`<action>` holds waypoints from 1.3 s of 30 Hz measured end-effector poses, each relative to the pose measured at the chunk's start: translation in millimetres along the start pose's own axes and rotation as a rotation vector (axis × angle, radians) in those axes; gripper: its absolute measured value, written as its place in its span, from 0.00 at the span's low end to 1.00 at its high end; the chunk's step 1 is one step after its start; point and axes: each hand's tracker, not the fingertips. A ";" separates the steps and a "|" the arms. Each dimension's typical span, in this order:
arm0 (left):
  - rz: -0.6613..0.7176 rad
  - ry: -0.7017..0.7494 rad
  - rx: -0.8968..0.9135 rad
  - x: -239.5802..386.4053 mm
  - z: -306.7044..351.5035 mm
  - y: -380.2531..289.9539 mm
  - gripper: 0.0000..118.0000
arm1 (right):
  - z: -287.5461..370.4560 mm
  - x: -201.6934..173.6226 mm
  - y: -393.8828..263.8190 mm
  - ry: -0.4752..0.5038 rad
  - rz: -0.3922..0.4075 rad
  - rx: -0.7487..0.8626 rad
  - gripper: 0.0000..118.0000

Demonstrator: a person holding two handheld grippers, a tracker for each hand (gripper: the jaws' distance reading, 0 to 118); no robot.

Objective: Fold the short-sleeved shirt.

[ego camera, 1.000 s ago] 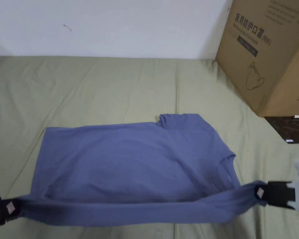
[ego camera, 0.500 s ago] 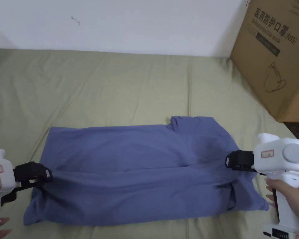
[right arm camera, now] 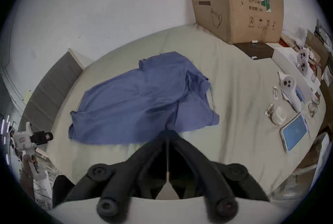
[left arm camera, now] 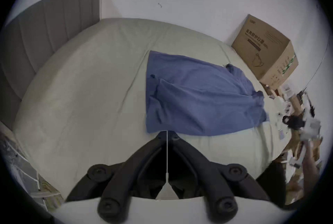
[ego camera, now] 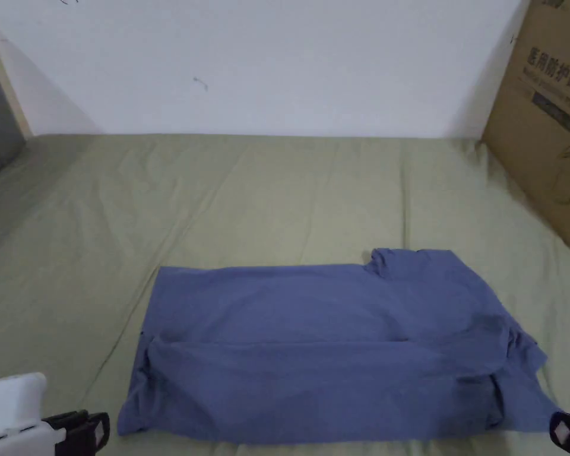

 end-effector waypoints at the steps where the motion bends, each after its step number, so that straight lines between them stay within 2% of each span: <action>1: 0.039 -0.038 -0.035 -2.8 -3.2 4.1 0.00 | 1.4 0.4 0.3 -0.003 0.007 0.004 0.00; 5: 0.106 0.023 -0.084 -13.0 -38.9 21.7 0.00 | -1.7 -3.1 2.0 0.020 0.005 -0.028 0.00; 6: 0.125 0.022 -0.097 -17.2 -51.4 26.2 0.08 | -2.1 -2.6 2.6 0.024 -0.005 -0.034 0.00; 7: 0.142 0.061 -0.110 -21.8 -66.8 25.4 0.33 | -2.1 -2.1 2.9 0.026 -0.017 -0.037 0.00; 8: 0.140 0.078 -0.147 -24.4 -83.4 28.4 0.83 | -1.7 -3.8 1.4 0.029 -0.027 -0.040 0.00; 9: 0.135 0.074 -0.182 -25.8 -98.4 29.7 1.00 | -2.4 -2.6 1.6 0.036 -0.035 -0.047 0.00; 10: 0.122 0.066 -0.143 -24.3 -103.0 32.4 0.96 | -3.1 -1.6 1.3 0.041 -0.040 -0.054 0.00; 13: 0.039 0.157 -0.227 -21.1 -137.7 17.1 0.95 | -8.1 1.5 -0.7 0.029 -0.032 -0.068 0.00; 14: 0.033 0.165 -0.268 -22.6 -144.6 14.1 0.85 | -11.5 2.8 0.7 0.019 -0.020 -0.079 0.00; 15: 0.030 0.113 -0.293 -16.6 -151.1 23.1 0.70 | -16.0 4.8 3.6 0.006 -0.002 -0.090 0.00; 16: -0.025 0.177 -0.274 -10.2 -148.2 21.3 0.59 | -22.4 10.1 3.1 -0.010 0.014 -0.090 0.00; 17: -0.104 0.202 -0.226 -4.9 -137.5 19.4 0.39 | -25.7 12.5 7.5 -0.035 0.032 -0.085 0.00; 18: -0.111 0.116 -0.196 -2.1 -129.6 18.5 0.12 | -29.6 15.5 12.8 -0.049 0.040 -0.080 0.00; 19: -0.101 0.050 -0.188 3.4 -119.3 18.3 0.07 | -34.9 19.6 18.1 -0.046 0.038 -0.076 0.00; 21: -0.104 0.075 -0.198 8.3 -108.8 17.8 0.07 | -48.6 29.8 30.8 -0.042 0.030 -0.074 0.00; 22: -0.153 0.095 -0.188 8.5 -102.9 18.5 0.07 | -58.9 35.3 38.8 -0.047 0.022 -0.077 0.04; 23: -0.156 0.094 -0.170 9.5 -96.2 19.8 0.07 | -70.0 41.1 46.3 -0.060 0.015 -0.088 0.37; 24: -0.118 0.083 -0.147 5.2 -90.7 22.6 0.07 | -81.1 46.1 52.7 -0.080 0.005 -0.117 0.76; 25: -0.080 0.065 -0.138 1.8 -87.5 25.1 0.07 | -93.1 51.2 57.4 -0.104 -0.001 -0.157 1.00; 26: -0.039 0.053 -0.144 -2.5 -85.1 27.8 0.07 | -108.5 57.8 60.4 -0.130 -0.004 -0.197 0.97; 27: -0.034 0.055 -0.143 -5.2 -83.5 29.5 0.07 | -114.7 65.9 58.0 -0.142 -0.066 -0.146 0.97; 29: -0.033 0.054 -0.139 -8.4 -82.7 31.8 0.07 | -133.9 75.4 48.9 -0.138 -0.089 -0.260 0.97; 31: -0.046 0.081 -0.136 -10.9 -86.4 33.2 0.07 | -151.2 83.6 37.9 -0.191 -0.106 -0.344 0.94; 33: -0.050 0.086 -0.144 -9.9 -89.1 32.4 0.07 | -163.6 82.5 56.3 -0.172 -0.105 -0.404 0.65; 34: -0.047 0.082 -0.151 -8.7 -90.1 31.6 0.07 | -162.5 80.9 55.0 -0.168 -0.085 -0.409 0.59; 35: -0.051 0.083 -0.155 -8.0 -90.5 31.5 0.07 | -158.4 74.7 54.2 -0.231 -0.010 -0.398 0.59; 36: -0.056 0.083 -0.155 -7.9 -90.1 31.6 0.07 | -150.1 69.5 54.5 -0.257 0.081 -0.365 0.48; 37: -0.058 0.081 -0.153 -7.7 -89.6 31.8 0.07 | -144.4 68.8 55.9 -0.185 0.087 -0.354 0.36; 38: -0.058 0.076 -0.153 -7.5 -88.4 32.5 0.07 | -138.7 68.8 57.2 -0.144 0.099 -0.358 0.14; 39: -0.058 0.072 -0.152 1.7 -81.5 28.8 0.07 | -131.9 67.8 58.0 -0.167 0.118 -0.359 0.12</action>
